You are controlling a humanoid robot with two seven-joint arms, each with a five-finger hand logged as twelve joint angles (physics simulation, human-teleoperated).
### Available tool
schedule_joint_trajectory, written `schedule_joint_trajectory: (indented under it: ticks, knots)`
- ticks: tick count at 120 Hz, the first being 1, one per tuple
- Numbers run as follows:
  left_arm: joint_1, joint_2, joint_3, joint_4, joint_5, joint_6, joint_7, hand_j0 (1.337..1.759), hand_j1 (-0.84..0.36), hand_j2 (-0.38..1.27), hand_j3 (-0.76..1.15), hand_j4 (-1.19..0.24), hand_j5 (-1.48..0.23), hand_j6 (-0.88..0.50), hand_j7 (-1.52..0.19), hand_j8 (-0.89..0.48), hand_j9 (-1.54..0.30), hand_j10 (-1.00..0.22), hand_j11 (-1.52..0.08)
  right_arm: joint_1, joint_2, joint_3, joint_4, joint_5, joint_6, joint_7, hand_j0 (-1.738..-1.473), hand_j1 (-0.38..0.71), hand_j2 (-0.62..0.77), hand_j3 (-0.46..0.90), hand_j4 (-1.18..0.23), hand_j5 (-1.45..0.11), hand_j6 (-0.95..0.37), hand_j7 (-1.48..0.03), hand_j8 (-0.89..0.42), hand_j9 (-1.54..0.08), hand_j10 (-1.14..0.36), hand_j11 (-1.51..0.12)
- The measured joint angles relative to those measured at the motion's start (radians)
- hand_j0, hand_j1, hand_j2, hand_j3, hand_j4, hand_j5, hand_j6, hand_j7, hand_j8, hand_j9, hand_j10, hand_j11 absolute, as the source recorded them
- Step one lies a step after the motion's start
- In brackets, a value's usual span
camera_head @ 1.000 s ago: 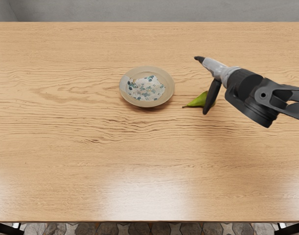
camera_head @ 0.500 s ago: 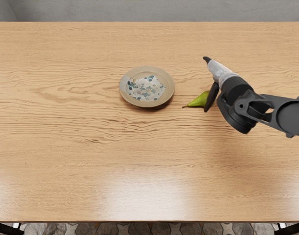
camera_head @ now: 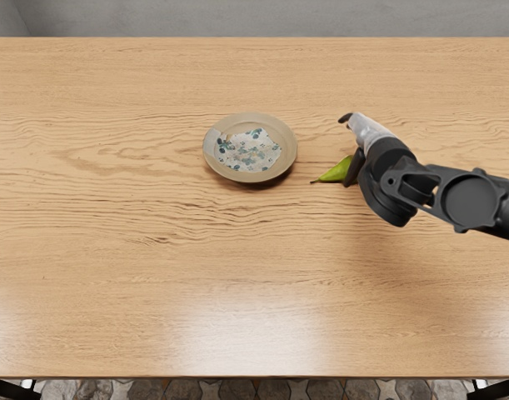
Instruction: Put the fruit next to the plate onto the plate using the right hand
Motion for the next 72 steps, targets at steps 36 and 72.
schedule_joint_trajectory:
  ticks: [36,72]
  knots:
    - [0.000,0.000,0.000,0.000,0.000,0.000,0.000,1.658,0.32,0.00,0.00,-0.02,-0.03,-0.02,-0.03,-0.02,-0.03,-0.02,-0.03,-0.022,0.005,-0.001,-0.015,-0.001,0.000,0.000,-1.658,-0.03,-0.05,0.00,-0.27,-0.34,-0.27,-0.34,-0.27,-0.34,-0.27,-0.34]
    - [0.000,0.000,0.000,0.000,0.000,0.000,0.000,1.658,0.32,0.00,0.00,-0.02,-0.03,-0.02,-0.03,-0.02,-0.03,-0.02,-0.03,-0.031,0.006,-0.001,-0.023,-0.001,0.000,0.000,-1.658,0.03,-0.06,0.00,-0.32,-0.42,-0.32,-0.42,-0.32,-0.42,-0.32,-0.42]
